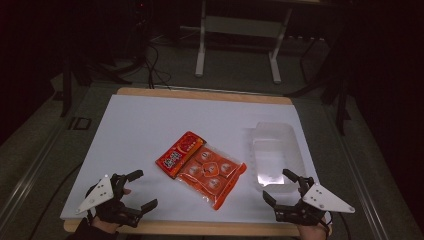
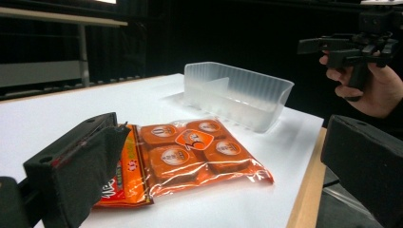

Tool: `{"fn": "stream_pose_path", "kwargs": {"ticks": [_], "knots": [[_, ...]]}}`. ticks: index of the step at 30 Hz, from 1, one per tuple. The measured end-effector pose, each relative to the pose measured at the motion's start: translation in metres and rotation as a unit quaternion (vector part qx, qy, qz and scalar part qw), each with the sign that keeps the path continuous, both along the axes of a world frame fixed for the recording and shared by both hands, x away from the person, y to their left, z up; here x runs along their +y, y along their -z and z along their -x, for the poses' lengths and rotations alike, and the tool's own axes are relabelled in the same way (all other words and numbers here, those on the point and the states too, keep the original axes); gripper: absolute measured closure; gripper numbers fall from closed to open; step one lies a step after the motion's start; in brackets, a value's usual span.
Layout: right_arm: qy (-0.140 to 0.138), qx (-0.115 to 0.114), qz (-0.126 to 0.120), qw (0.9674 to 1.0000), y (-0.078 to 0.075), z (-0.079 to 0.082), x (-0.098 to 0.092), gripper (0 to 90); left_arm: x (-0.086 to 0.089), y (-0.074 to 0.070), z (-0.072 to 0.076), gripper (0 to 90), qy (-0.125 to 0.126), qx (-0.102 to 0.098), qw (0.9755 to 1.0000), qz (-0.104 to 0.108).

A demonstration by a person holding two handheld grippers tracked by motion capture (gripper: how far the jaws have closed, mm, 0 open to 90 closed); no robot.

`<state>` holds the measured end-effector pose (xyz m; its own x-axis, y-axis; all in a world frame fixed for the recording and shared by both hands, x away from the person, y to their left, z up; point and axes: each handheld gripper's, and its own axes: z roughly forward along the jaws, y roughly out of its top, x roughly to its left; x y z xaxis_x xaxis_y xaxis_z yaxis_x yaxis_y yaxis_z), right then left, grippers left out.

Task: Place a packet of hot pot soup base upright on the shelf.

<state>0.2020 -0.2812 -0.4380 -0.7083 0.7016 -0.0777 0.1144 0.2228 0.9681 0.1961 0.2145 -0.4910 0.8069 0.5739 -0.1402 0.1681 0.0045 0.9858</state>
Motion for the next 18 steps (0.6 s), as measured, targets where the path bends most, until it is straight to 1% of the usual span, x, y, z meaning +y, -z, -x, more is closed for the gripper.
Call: {"fn": "stream_pose_path", "kwargs": {"ticks": [3, 4, 5, 6, 7, 8, 10, 11, 12, 13, 15, 16, 18], "knots": [[-0.008, -0.002, -0.007, 0.9999, -0.001, 0.001, -0.001, 10.4, -0.001, 0.000, 0.000, 0.0, 0.004, 0.006, 1.0000, -0.004], [-0.006, -0.003, -0.005, 1.0000, -0.001, 0.001, -0.001, 10.4, -0.001, 0.000, 0.000, 0.0, 0.007, 0.008, 0.9999, -0.006], [-0.001, -0.005, 0.002, 1.0000, -0.001, 0.001, -0.001, 10.5, -0.002, 0.000, 0.000, 0.0, 0.006, 0.007, 0.9999, -0.008], [0.003, -0.005, 0.007, 1.0000, -0.001, 0.001, -0.001, 10.4, -0.002, 0.000, 0.000, 0.0, 0.005, 0.007, 0.9999, -0.013], [0.002, -0.001, 0.006, 1.0000, -0.001, 0.000, -0.002, 10.4, -0.003, 0.000, 0.001, 0.0, 0.003, 0.007, 0.9998, -0.020], [-0.001, 0.002, 0.005, 1.0000, -0.001, 0.000, -0.002, 10.4, -0.005, -0.001, 0.002, 0.0, -0.007, 0.011, 0.9994, -0.031], [0.000, 0.004, 0.011, 0.9999, 0.000, -0.001, -0.001, 10.4, -0.007, -0.002, 0.003, 0.0, 0.008, 0.010, 0.9991, -0.041], [-0.003, 0.006, 0.011, 0.9999, 0.000, -0.001, -0.001, 10.4, -0.008, -0.002, 0.004, 0.0, 0.011, 0.008, 0.9986, -0.051], [-0.003, 0.007, 0.011, 0.9999, 0.000, -0.001, -0.001, 10.4, -0.008, -0.003, 0.005, 0.0, 0.015, 0.005, 0.9983, -0.055], [-0.003, 0.008, 0.013, 0.9999, -0.001, 0.000, 0.000, 10.4, -0.009, -0.003, 0.005, 0.0, 0.024, 0.004, 0.9981, -0.057], [-0.004, 0.006, 0.015, 0.9999, -0.001, 0.000, 0.001, 10.4, -0.011, -0.003, 0.005, 0.0, 0.035, 0.010, 0.9979, -0.054], [-0.004, 0.006, 0.017, 0.9998, -0.001, 0.000, 0.001, 10.4, -0.011, -0.004, 0.005, 0.0, 0.038, 0.012, 0.9976, -0.057], [-0.005, 0.005, 0.018, 0.9998, -0.002, 0.000, 0.003, 10.4, -0.014, -0.007, 0.006, 0.0, 0.047, 0.012, 0.9971, -0.059]]}}
